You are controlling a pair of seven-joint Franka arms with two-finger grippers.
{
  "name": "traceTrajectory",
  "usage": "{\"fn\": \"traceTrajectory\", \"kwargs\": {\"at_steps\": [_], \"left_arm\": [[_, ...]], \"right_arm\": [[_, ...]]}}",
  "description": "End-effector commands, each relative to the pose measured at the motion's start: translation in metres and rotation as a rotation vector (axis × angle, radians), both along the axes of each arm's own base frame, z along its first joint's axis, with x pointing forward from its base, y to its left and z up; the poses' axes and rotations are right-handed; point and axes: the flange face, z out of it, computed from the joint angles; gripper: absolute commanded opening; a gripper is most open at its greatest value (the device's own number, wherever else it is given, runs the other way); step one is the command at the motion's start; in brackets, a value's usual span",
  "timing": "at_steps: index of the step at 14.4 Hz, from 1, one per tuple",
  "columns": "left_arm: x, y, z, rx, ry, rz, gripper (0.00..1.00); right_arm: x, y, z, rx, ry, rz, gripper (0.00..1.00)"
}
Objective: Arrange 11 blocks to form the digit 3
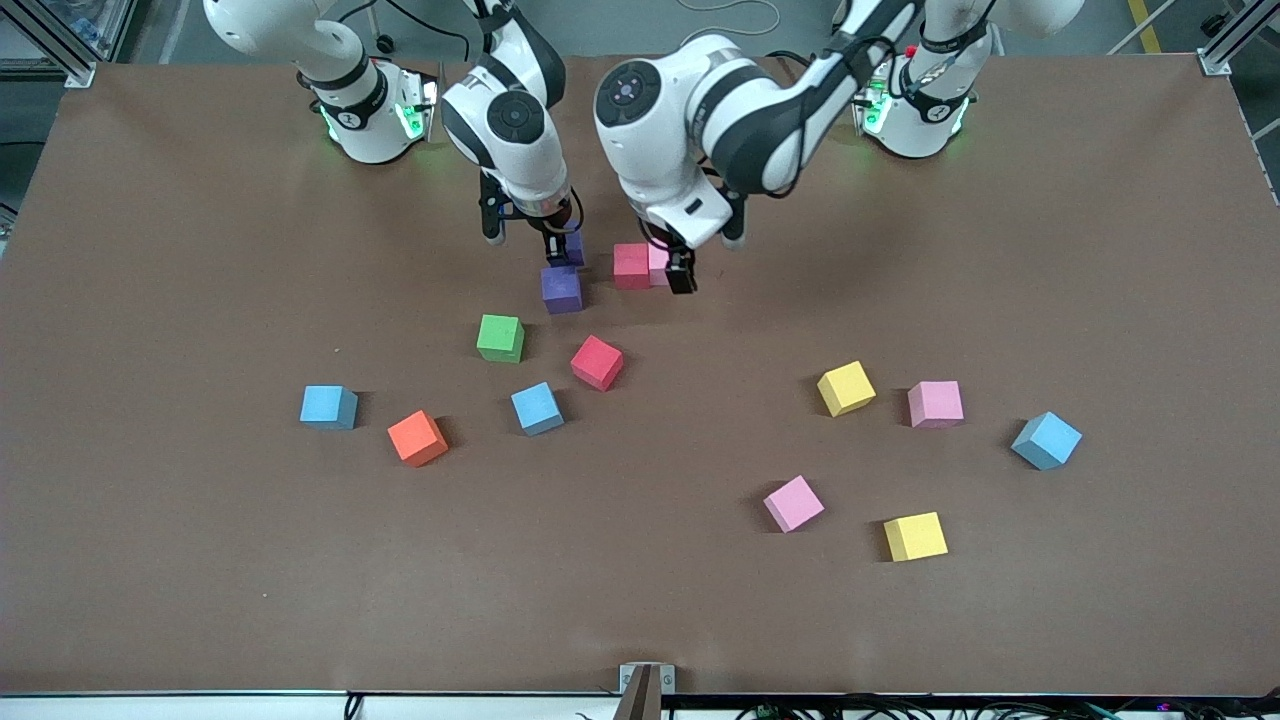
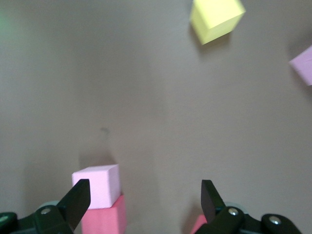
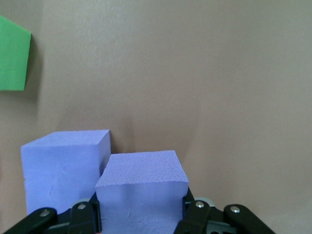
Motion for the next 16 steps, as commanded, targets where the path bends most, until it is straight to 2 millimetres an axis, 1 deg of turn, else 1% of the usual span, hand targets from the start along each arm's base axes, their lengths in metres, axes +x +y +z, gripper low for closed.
{"fn": "traceTrajectory", "kwargs": {"at_steps": [1, 4, 5, 6, 8, 10, 13, 14, 15, 16], "left_arm": [[0.049, 0.029, 0.034, -0.017, -0.004, -0.078, 1.0], [0.094, 0.072, 0.058, -0.042, -0.006, -0.178, 1.0], [0.103, 0.087, 0.07, -0.034, -0.009, -0.248, 1.0], [0.109, 0.096, 0.079, -0.026, -0.01, -0.334, 1.0], [0.134, 0.125, 0.096, -0.027, -0.012, -0.462, 1.0], [0.154, 0.155, 0.104, -0.025, 0.006, -0.569, 1.0], [0.173, 0.19, 0.109, -0.022, 0.044, -0.748, 1.0], [0.182, 0.203, 0.12, -0.025, 0.029, -0.775, 1.0], [0.192, 0.222, 0.131, -0.029, 0.016, -0.789, 1.0], [0.194, 0.23, 0.134, -0.027, 0.027, -0.828, 1.0]], "right_arm": [[0.009, 0.014, -0.004, 0.016, 0.006, -0.041, 0.0], [0.02, 0.02, -0.014, 0.013, 0.011, -0.055, 0.0], [0.021, 0.022, -0.019, 0.009, 0.013, -0.055, 0.0], [0.024, 0.025, -0.022, 0.009, 0.013, -0.057, 0.0], [0.026, 0.028, -0.026, 0.007, 0.014, -0.06, 0.0], [0.028, 0.03, -0.028, 0.019, 0.01, -0.072, 0.0], [0.027, 0.03, -0.033, 0.014, 0.012, -0.08, 0.0], [0.026, 0.031, -0.033, 0.013, 0.013, -0.08, 0.0], [0.026, 0.031, -0.034, 0.011, 0.014, -0.08, 0.0], [0.026, 0.031, -0.034, 0.011, 0.014, -0.08, 0.0]]}}
